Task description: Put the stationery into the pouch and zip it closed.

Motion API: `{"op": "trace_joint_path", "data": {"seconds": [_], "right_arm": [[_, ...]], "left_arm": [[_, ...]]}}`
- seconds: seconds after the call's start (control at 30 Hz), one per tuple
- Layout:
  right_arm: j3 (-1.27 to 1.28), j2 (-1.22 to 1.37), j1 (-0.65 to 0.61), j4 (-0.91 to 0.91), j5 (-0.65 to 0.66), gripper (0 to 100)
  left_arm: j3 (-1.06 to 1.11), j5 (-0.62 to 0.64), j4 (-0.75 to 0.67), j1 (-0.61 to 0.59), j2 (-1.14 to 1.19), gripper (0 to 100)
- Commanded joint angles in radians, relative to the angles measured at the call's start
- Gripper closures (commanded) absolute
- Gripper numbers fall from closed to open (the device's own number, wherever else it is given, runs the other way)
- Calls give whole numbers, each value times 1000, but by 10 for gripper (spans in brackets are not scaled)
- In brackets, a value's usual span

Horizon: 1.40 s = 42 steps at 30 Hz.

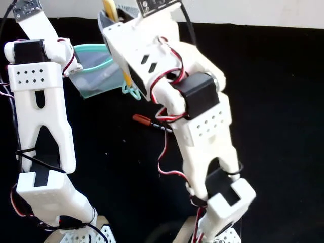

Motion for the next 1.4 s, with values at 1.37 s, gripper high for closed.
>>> {"op": "trace_joint_path", "data": {"seconds": [1.37], "right_arm": [[-676, 538, 53, -5, -249, 991]], "left_arm": [[21, -6, -35, -28, 25, 994]]}}
